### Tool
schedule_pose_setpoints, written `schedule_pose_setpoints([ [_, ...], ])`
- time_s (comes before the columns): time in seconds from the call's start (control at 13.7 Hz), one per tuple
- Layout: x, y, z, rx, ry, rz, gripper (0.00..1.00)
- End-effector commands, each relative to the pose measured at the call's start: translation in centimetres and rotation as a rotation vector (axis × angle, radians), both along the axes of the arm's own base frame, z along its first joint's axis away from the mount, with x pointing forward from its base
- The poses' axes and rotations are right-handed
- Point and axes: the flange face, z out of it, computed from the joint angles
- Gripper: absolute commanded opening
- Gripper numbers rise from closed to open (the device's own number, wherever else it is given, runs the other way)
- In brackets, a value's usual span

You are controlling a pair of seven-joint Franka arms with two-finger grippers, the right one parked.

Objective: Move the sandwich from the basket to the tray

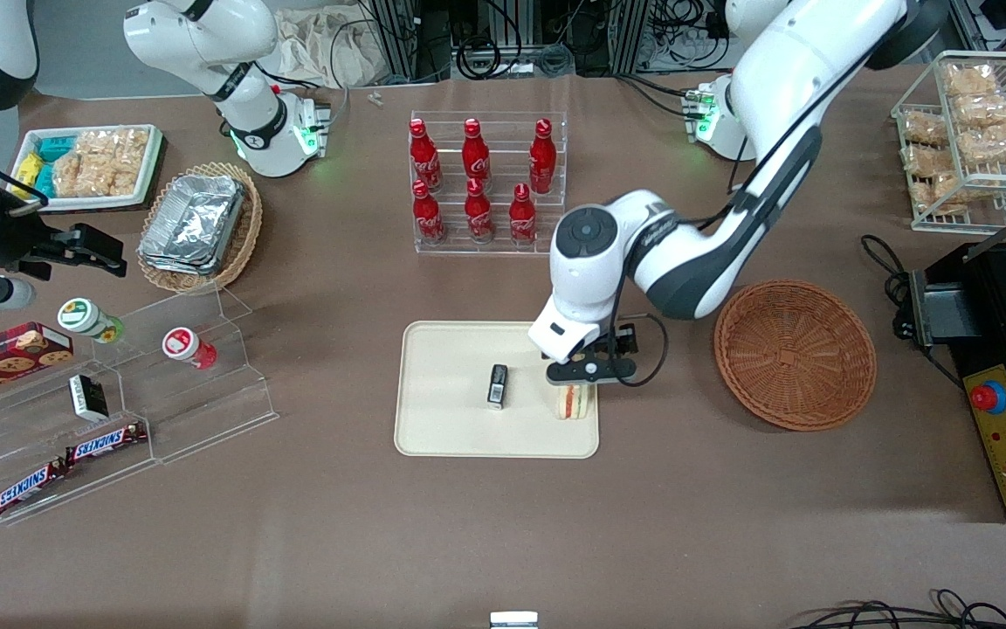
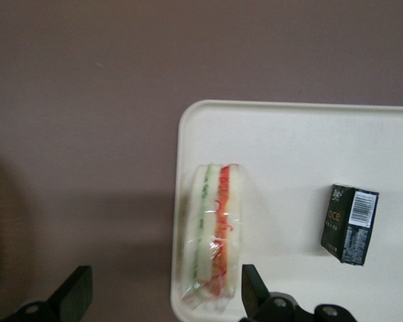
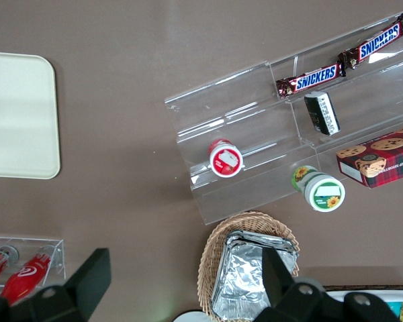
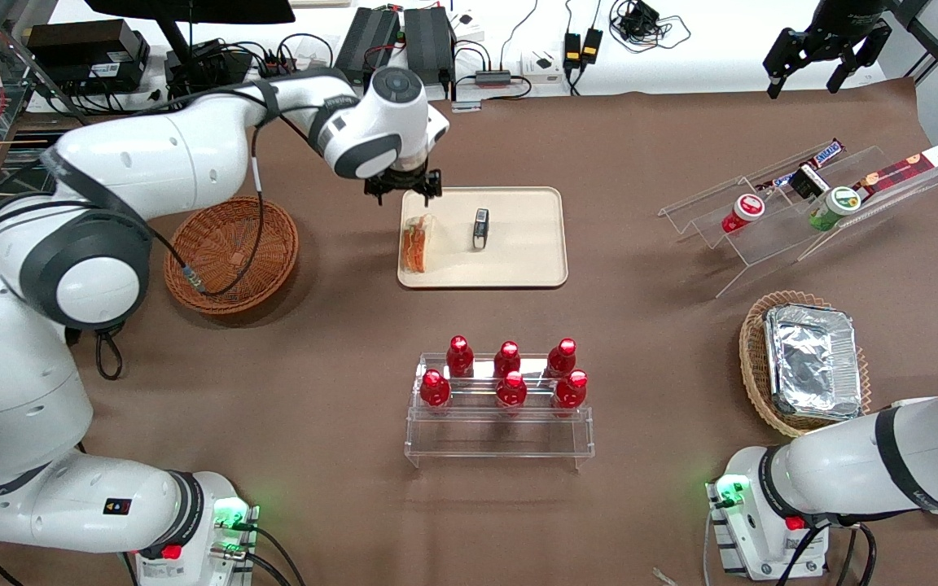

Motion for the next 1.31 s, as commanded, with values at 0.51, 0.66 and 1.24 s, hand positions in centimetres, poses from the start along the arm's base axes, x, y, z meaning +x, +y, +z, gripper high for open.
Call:
schedule_pose_setpoints([
  [0.51,4.0,16.2,16.7,-0.058,0.236,-0.011,1.0],
  [0.66,3.0,19.7,19.9,-0.061,0.269,-0.073,1.0],
  [1.24,-2.5,31.2,30.4,-0.135,0.233,-0.077,1.0],
])
